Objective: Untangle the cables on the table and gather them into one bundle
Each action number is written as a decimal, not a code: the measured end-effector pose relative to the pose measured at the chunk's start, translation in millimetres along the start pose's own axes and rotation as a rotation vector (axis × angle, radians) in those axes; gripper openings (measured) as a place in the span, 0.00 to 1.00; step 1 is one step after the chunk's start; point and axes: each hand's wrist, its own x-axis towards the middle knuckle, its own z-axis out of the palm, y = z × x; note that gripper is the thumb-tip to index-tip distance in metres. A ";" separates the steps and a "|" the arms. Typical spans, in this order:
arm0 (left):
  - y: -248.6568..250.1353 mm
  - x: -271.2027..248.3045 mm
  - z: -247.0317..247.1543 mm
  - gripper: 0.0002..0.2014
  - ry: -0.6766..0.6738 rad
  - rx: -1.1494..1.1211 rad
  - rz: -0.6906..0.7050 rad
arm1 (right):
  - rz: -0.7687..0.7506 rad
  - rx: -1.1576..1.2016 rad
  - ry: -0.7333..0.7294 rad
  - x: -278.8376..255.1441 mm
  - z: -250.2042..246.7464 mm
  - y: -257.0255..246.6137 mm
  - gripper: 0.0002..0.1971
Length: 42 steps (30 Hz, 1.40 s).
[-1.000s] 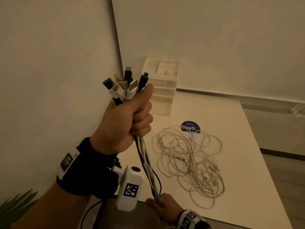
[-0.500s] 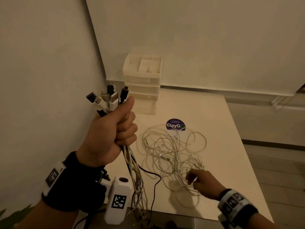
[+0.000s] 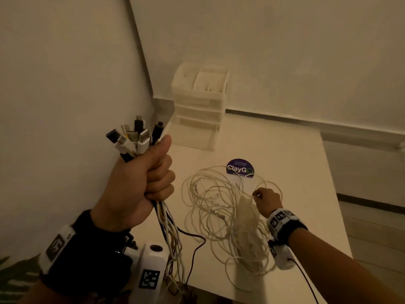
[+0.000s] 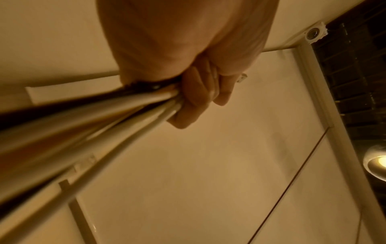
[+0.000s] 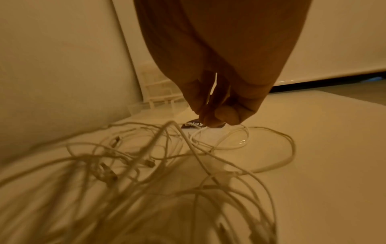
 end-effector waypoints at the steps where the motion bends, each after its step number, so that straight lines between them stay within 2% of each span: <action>1: -0.5 -0.7 -0.3 0.33 0.024 0.002 0.001 | -0.012 -0.061 -0.019 9.6 3.0 -1.8 0.12; 7: -2.9 -4.9 -4.7 0.29 0.210 0.008 0.017 | -0.094 -0.354 -0.133 45.1 22.0 -1.9 0.12; 10: -4.0 -6.1 -5.6 0.26 0.302 0.035 0.031 | -0.101 -0.404 -0.126 52.8 32.2 3.1 0.09; 13: -5.8 -2.9 -5.4 0.26 0.334 0.040 0.025 | -0.105 -0.440 -0.092 49.5 31.7 4.5 0.09; 17: -8.2 9.6 -4.1 0.26 0.284 -0.008 0.029 | -0.133 -0.313 -0.101 45.9 12.5 3.8 0.07; 21: -12.8 24.9 3.8 0.25 0.221 -0.037 0.006 | -0.284 -0.200 0.061 39.4 -19.2 5.5 0.05; 26: -18.1 38.2 13.5 0.25 0.108 -0.043 -0.011 | -0.175 0.084 0.137 32.0 -49.7 -8.3 0.03; 34: -10.7 35.1 9.4 0.25 0.049 -0.043 -0.002 | -0.233 0.206 0.291 11.2 -76.0 -34.2 0.02; 40: -5.3 25.9 -1.3 0.24 0.051 -0.049 0.020 | -0.354 0.244 0.327 2.8 -97.8 -72.9 0.16; 42: -4.8 22.8 -3.5 0.24 0.047 -0.044 0.026 | -0.347 0.183 0.289 2.1 -103.9 -84.0 0.16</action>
